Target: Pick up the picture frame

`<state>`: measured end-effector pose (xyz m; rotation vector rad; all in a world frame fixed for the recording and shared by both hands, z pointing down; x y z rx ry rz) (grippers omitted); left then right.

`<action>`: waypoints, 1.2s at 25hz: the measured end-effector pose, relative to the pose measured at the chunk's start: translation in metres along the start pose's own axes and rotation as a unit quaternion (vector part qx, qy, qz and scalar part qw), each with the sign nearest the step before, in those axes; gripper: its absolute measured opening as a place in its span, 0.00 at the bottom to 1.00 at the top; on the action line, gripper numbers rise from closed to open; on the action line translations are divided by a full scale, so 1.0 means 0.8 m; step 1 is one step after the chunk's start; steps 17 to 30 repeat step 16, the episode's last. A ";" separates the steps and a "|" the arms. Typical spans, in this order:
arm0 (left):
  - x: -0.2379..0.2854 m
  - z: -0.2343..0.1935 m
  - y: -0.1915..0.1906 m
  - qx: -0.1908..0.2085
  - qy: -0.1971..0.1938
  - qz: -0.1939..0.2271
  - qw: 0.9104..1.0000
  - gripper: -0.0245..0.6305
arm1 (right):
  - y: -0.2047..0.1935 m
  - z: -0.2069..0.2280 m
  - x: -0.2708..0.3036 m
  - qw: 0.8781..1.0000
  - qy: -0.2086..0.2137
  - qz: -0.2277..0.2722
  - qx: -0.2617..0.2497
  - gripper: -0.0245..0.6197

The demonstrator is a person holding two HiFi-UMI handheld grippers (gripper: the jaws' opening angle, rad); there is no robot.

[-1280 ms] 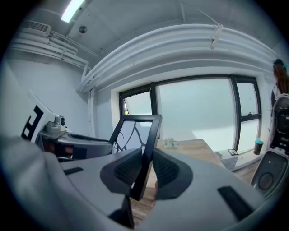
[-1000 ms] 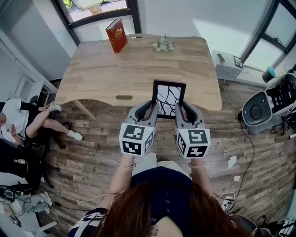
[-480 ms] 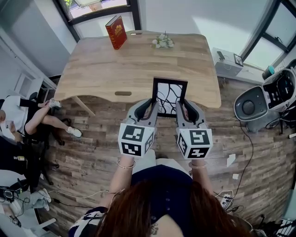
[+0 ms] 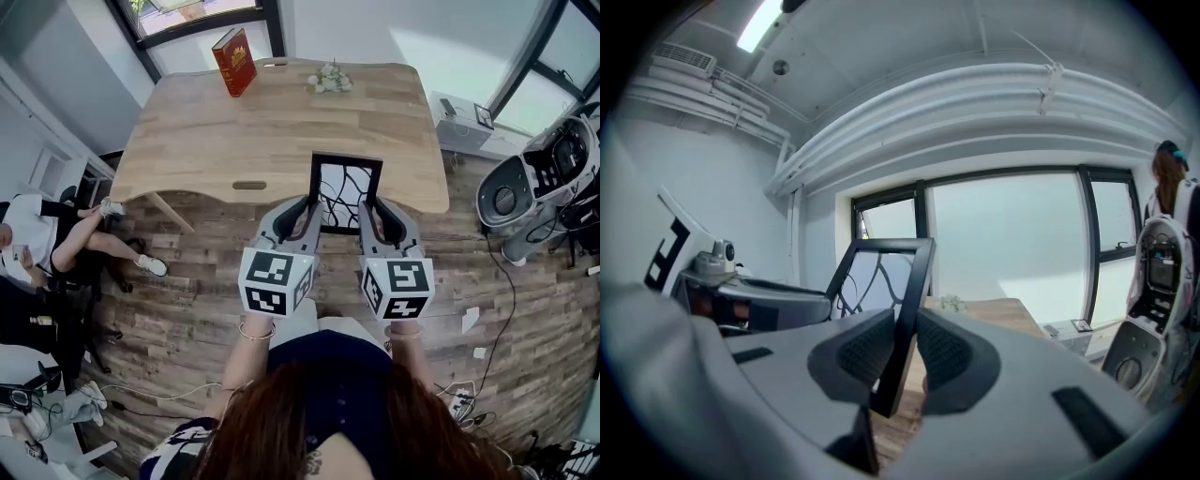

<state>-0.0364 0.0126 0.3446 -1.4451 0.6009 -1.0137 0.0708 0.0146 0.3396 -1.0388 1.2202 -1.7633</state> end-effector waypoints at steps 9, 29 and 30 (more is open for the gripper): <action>0.000 0.002 0.006 0.003 -0.008 0.005 1.000 0.17 | 0.005 0.001 -0.004 1.000 -0.005 0.006 0.001 0.16; -0.001 -0.006 0.005 0.002 -0.012 0.005 1.000 0.17 | 0.005 -0.005 0.002 1.000 -0.008 0.006 -0.001 0.16; -0.001 -0.006 0.005 0.002 -0.012 0.005 1.000 0.17 | 0.005 -0.005 0.002 1.000 -0.008 0.006 -0.001 0.16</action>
Point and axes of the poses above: the fingertips, and each gripper's own axes: x forward along the fingers, z to its right, y out of its top, the point moved 1 cm from there along -x, backward along the fingers, and after that the axes turned 10 degrees about x, right-handed, at the moved point
